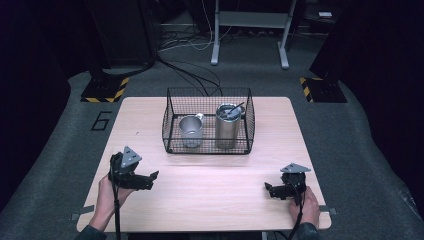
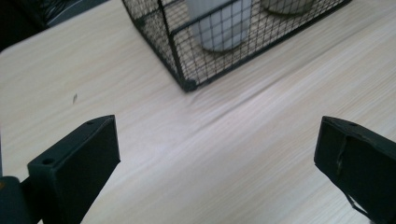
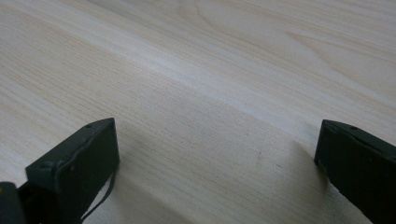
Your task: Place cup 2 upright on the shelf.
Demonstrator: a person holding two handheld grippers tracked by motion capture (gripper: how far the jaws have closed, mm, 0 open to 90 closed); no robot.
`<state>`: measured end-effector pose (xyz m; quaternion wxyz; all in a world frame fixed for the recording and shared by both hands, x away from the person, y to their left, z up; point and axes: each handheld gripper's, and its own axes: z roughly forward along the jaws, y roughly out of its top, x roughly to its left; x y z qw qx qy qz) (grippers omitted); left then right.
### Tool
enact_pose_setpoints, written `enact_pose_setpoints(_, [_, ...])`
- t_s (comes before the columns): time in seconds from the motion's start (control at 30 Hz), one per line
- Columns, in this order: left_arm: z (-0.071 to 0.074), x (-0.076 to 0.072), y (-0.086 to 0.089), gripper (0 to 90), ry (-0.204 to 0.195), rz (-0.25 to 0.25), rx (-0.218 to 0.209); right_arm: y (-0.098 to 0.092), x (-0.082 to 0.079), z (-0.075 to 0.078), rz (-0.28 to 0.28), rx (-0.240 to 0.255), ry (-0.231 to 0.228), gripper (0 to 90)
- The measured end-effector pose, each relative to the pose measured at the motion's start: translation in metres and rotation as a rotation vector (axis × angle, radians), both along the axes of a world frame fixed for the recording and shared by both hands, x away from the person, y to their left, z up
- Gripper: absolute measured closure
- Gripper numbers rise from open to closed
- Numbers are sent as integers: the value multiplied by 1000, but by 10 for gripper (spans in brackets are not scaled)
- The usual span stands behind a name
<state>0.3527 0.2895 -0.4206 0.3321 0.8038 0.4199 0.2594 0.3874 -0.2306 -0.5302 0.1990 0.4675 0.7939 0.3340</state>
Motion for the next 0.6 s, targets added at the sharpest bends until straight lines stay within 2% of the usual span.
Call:
enact_pose_setpoints(0.1, [-16, -3, 11, 1, 30, 22, -10, 0, 0, 0, 0, 0, 0, 0])
enact_pose_setpoints(0.37, [-59, -8, 38, 2, 68, 108, 5, 0, 0, 0, 0, 0, 0, 0])
enact_pose_setpoints(0.4, [-65, -7, 41, 2, 61, 122, -6, 0, 0, 0, 0, 1, 2, 0])
enact_pose_setpoints(0.5, [-79, -5, 51, 2, 80, 158, -27, 0, 0, 0, 0, 0, 0, 0])
enact_pose_setpoints(0.6, [-89, -4, 57, 2, 82, 184, -31, 0, 0, 0, -1, 1, 3, 0])
